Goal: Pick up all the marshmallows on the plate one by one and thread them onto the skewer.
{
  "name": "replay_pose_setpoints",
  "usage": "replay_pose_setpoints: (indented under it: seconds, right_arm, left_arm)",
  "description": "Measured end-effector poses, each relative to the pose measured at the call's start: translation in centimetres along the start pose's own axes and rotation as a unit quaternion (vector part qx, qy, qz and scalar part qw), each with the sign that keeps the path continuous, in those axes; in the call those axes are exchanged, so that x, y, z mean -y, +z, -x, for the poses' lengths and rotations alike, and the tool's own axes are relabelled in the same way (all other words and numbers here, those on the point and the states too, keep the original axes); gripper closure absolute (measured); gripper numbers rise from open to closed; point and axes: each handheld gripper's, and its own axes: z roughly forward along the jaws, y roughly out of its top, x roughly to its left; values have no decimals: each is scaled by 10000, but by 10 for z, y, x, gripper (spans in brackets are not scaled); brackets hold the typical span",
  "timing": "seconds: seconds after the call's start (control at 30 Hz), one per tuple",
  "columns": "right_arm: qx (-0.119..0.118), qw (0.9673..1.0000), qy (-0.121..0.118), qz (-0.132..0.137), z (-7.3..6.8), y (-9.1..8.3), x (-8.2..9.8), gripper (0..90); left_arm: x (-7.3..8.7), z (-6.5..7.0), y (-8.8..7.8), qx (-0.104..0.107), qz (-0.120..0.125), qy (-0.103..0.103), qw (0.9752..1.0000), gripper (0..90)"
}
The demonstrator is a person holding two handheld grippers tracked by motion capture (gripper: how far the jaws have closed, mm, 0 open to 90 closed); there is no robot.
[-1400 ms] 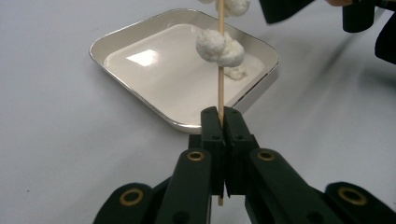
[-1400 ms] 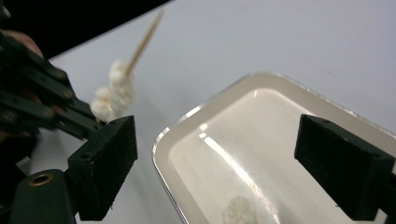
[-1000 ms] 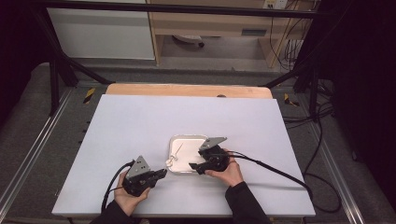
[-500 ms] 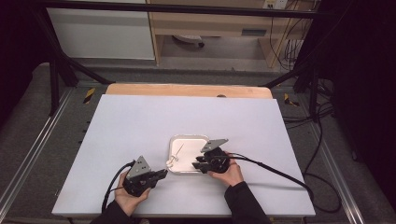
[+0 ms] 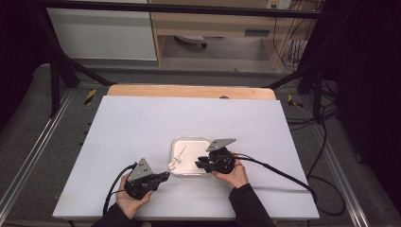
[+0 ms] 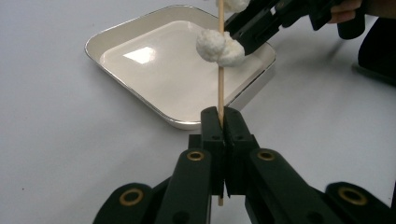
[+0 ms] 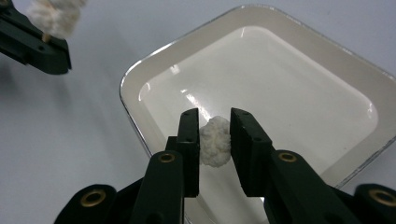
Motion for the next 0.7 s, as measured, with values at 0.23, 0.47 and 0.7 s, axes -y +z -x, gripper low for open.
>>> replay_pose_setpoints:
  seconds: [0.23, 0.47, 0.7]
  right_arm:
    - [-153, 9986, 144, 475, 1, -23, -12, 751]
    - [-318, 9937, 296, 1033, 3, -44, -24, 755]
    - [-479, 9872, 464, 1447, 6, -61, -33, 758]
  left_arm:
    - [0, 1, 0, 10, 18, 20, 10000, 889]
    - [-1, 2, -1, 21, 32, 56, 10000, 889]
    - [-1, 3, -1, 35, 48, 69, 10000, 889]
